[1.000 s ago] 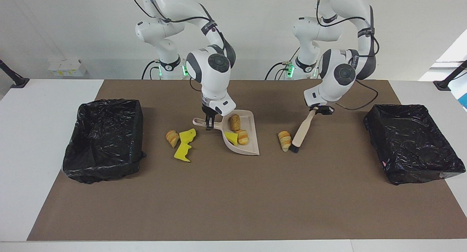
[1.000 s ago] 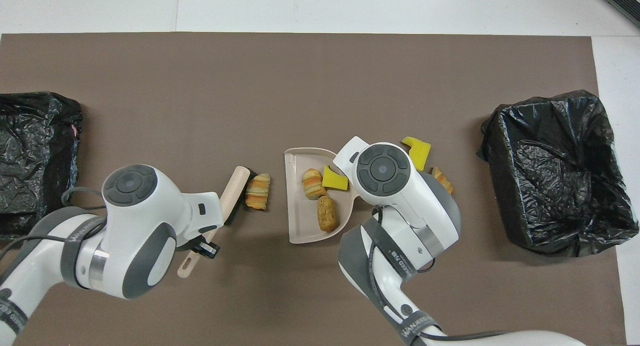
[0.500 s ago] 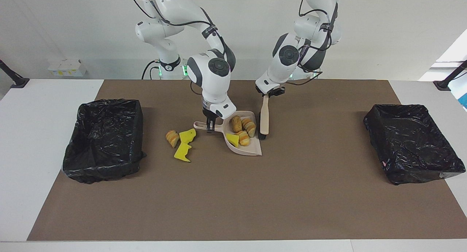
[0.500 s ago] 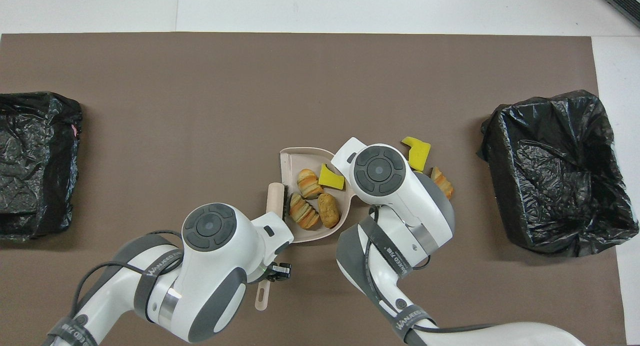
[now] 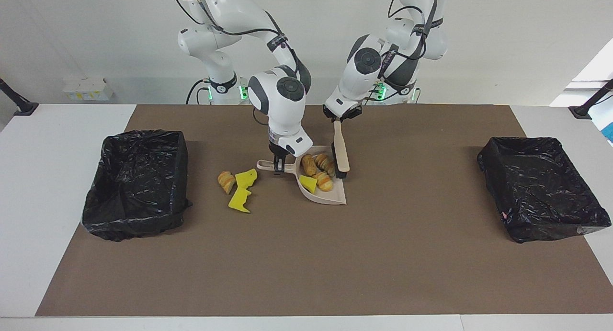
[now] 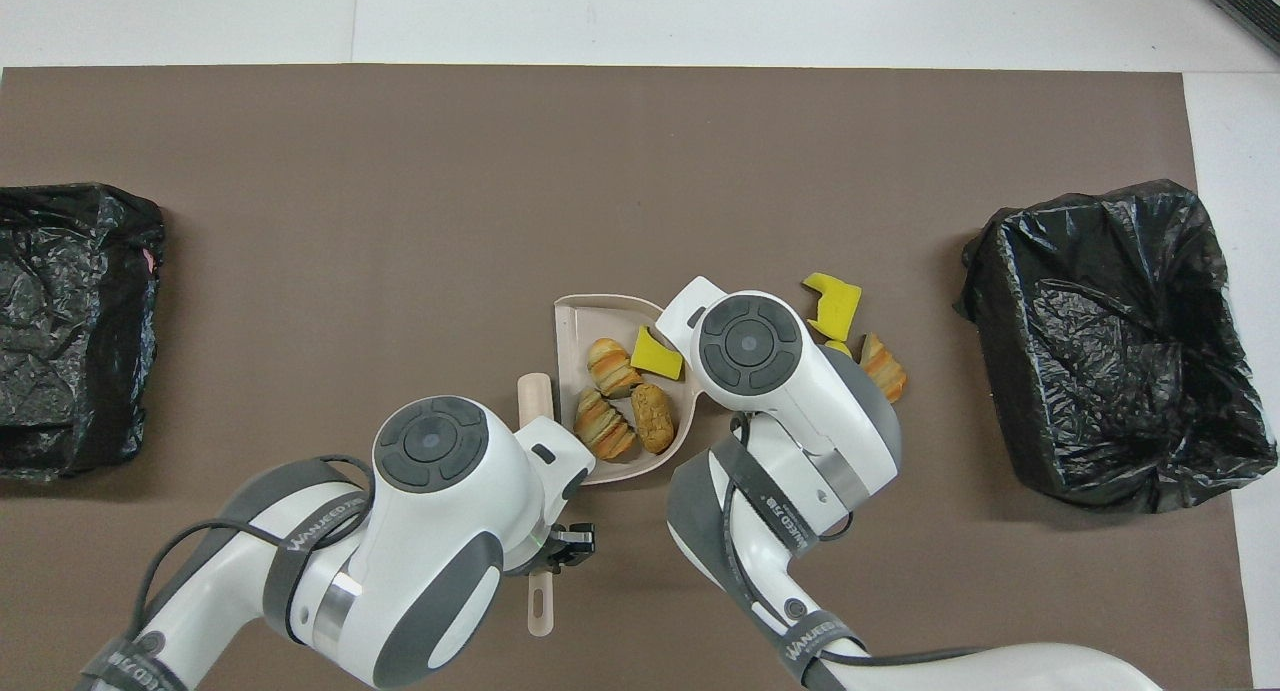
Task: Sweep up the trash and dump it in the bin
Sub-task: 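Carry the dustpan to the nearer bin and tip it with the right gripper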
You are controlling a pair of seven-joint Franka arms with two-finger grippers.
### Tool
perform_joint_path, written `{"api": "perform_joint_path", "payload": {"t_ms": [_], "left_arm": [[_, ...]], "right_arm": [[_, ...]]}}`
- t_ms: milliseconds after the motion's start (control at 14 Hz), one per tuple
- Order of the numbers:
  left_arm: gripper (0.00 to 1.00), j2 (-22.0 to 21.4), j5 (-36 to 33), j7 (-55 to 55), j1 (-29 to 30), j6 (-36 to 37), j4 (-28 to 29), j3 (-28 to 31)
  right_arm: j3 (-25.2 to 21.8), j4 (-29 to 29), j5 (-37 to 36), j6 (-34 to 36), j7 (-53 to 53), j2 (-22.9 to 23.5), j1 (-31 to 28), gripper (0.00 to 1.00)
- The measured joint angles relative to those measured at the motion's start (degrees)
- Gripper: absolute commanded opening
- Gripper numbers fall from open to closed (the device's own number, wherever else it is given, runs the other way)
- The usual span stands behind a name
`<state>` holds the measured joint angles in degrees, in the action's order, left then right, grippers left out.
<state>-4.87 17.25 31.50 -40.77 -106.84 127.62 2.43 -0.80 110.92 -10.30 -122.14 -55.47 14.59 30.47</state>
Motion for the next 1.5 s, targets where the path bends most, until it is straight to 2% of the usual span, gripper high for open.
{"api": "perform_joint_path", "payload": {"t_ms": [286, 500, 857, 1214, 1500], "left_arm": [[0.0, -4.1, -5.8, 8.3, 1.5, 2.1, 0.3, 0.1], [0.0, -7.4, -6.6, 10.6, 0.5, 1.5, 4.6, -2.6], [0.0, -13.4, -6.6, 13.1, -9.0, -4.6, 15.0, -3.6], [0.0, -14.0, -6.7, 23.1, -17.5, -14.8, 22.1, -4.4], [0.0, -14.0, -6.7, 24.2, -18.2, -15.4, 23.3, -4.4]], "right_arm": [[-0.1, -0.9, 0.0, 0.4, 0.0, -1.1, -1.0, 0.0], [-0.2, -2.1, 0.0, 3.1, -2.6, -2.8, -4.1, 0.0], [-0.4, -6.6, 1.7, 11.0, -13.4, -5.2, -13.8, 0.0], [-0.7, -9.6, 3.8, 11.7, -29.6, -5.3, -26.3, 0.0], [-1.1, -12.3, 2.9, 11.7, -36.4, -5.8, -32.8, 0.0]]}}
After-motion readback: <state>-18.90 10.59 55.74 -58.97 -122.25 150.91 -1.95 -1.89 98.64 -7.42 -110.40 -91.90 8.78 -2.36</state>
